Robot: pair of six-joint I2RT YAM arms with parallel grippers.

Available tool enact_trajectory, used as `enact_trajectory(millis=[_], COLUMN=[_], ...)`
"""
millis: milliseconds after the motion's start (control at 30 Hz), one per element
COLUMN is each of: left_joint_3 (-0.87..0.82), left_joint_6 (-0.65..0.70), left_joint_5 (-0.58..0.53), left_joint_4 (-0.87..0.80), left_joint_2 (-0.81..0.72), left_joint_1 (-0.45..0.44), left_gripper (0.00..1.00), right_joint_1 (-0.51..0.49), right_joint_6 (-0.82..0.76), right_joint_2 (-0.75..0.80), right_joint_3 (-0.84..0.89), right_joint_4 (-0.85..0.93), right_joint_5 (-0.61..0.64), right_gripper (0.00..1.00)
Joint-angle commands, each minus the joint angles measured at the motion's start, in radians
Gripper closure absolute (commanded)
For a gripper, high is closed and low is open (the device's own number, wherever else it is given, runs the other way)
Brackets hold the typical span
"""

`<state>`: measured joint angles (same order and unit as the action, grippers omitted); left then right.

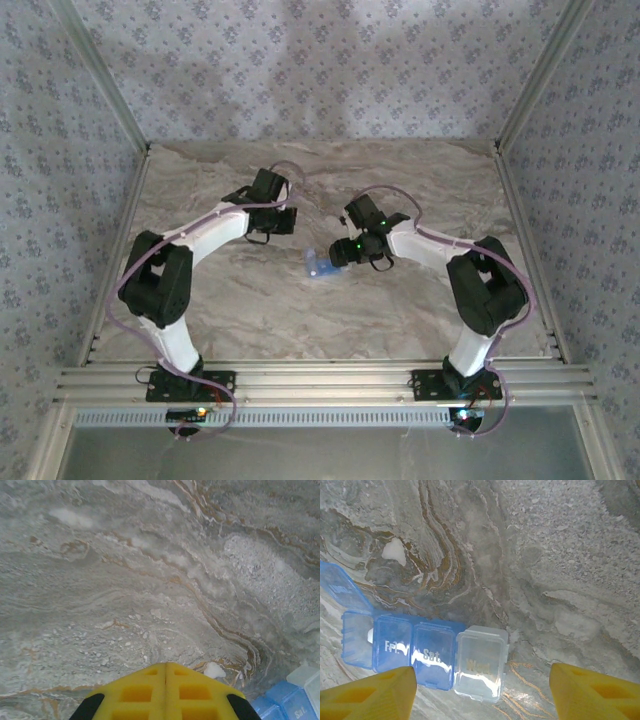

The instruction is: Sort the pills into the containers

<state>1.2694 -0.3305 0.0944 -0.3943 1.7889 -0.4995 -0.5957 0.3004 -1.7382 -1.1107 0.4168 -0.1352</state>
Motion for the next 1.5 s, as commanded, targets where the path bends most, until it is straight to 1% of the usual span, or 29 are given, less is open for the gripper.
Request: enact_trajectory(millis=[0,233,700,867,1133,1467], left_joint_3=[0.042,0.048,0.056,0.066,0.041,-0.002], left_joint_6=[0.002,0.005,0.001,0.001,0.008,0.005], left_joint_5=[0.053,0.062,0.07,0.093,0.113,0.146], left_joint_4=[-0.021,-0.027,-0.028,-0.037,-0.044,-0.039], left_joint_2=[0.027,0.057,0.113,0.131,0.117,0.063], left_joint_1=[-0.011,-0.026,-0.044,-0.053,-0.069,-0.087], left_gripper=[1.0,1.0,1.0,1.0,1.0,1.0], right_joint_1=[-0.003,-0.004,-0.004,-0.004,-0.004,-0.004], right_joint_6=[-0.018,-0.02,-0.011,-0.006,0.008,0.025], right_joint_2=[-0.032,-0.06,-0.068,-0.067,-0.07,-0.085], right_joint_3=[-0.029,-0.029,-0.018,-0.016,-0.02,-0.031], right_joint_4=[0.03,0.028,0.024,0.022,0.02,0.031], right_joint_5=[0.018,0.019,0.019,0.017,0.016,0.017], right_gripper=[0.28,0.29,0.31,0.31,0.32,0.32])
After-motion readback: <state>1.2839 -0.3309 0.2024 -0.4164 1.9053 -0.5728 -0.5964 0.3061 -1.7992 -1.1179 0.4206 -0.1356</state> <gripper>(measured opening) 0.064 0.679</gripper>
